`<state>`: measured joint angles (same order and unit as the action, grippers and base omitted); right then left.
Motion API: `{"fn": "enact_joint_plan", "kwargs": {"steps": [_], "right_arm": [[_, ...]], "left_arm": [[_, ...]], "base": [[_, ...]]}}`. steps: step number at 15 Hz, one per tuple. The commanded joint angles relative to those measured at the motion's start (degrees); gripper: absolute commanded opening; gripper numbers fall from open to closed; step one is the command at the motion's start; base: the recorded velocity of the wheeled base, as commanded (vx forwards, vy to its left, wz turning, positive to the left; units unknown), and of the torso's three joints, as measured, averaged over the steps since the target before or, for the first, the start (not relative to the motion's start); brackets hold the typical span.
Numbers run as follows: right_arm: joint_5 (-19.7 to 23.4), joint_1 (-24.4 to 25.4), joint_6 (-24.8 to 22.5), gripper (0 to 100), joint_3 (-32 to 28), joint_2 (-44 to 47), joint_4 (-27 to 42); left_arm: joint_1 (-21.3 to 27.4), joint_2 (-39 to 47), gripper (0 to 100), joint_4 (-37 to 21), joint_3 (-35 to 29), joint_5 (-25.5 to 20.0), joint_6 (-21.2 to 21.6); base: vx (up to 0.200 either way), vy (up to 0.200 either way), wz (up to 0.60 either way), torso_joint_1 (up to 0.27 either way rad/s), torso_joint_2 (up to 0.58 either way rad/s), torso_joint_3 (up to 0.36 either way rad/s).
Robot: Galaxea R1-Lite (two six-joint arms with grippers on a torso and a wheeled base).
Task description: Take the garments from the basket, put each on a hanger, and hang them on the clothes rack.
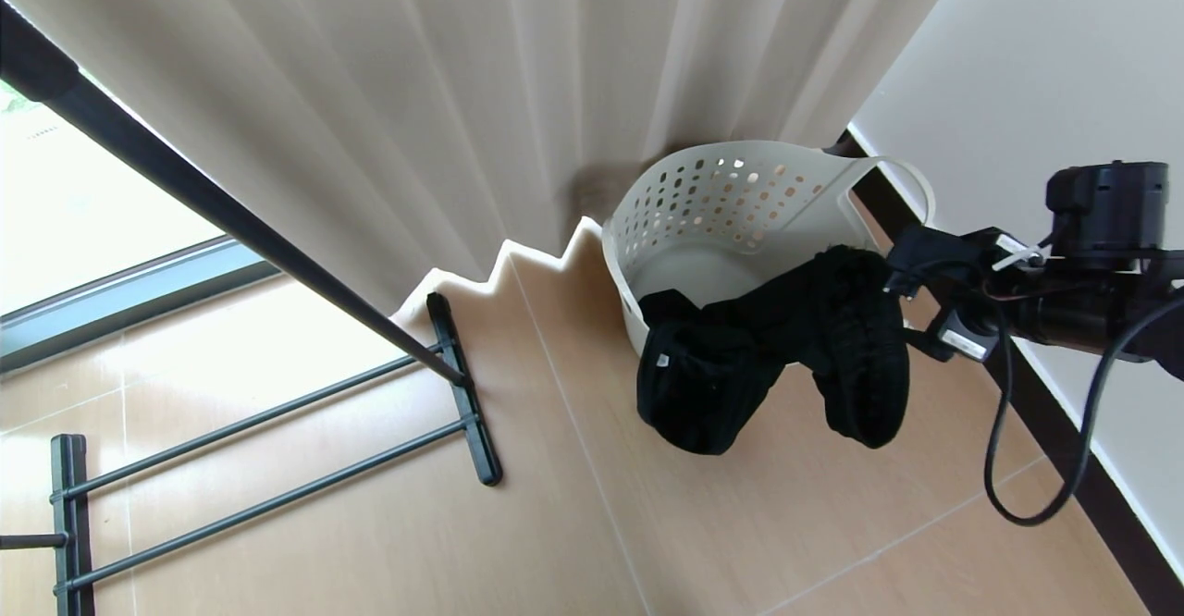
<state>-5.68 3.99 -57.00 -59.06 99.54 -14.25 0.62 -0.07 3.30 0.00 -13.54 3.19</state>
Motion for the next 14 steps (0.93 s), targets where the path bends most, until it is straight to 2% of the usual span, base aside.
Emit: {"fn": "enact_joint_plan", "kwargs": {"steps": [1, 7, 11, 13, 14], "right_arm": [[-2.23, 1.38, -0.30, 100, -5.62, 6.81, 0.01], [-5.04, 1.55, -0.04, 100, -13.80, 11.91, -0.16], [-5.13, 1.55, 0.14, 100, -17.31, 14.28, -0.60], [-5.13, 1.55, 0.23, 100, -17.49, 15.34, -3.50], [-5.13, 1.46, 0.23, 0, -17.23, 15.60, -5.00]], "left_arm": [[-0.01, 0.07, 100, 0.04, 0.00, 0.01, -0.03], [-0.01, 0.07, 100, 0.04, 0.00, 0.01, -0.03], [-0.01, 0.07, 100, 0.04, 0.00, 0.01, -0.03], [-0.01, 0.07, 100, 0.04, 0.00, 0.01, -0.03], [-0.01, 0.07, 100, 0.04, 0.00, 0.01, -0.03]], "base": [[0.000, 0.000, 0.00, 0.000, 0.00, 0.000], [0.000, 0.000, 0.00, 0.000, 0.00, 0.000], [0.000, 0.000, 0.00, 0.000, 0.00, 0.000], [0.000, 0.000, 0.00, 0.000, 0.00, 0.000], [0.000, 0.000, 0.00, 0.000, 0.00, 0.000]]}}
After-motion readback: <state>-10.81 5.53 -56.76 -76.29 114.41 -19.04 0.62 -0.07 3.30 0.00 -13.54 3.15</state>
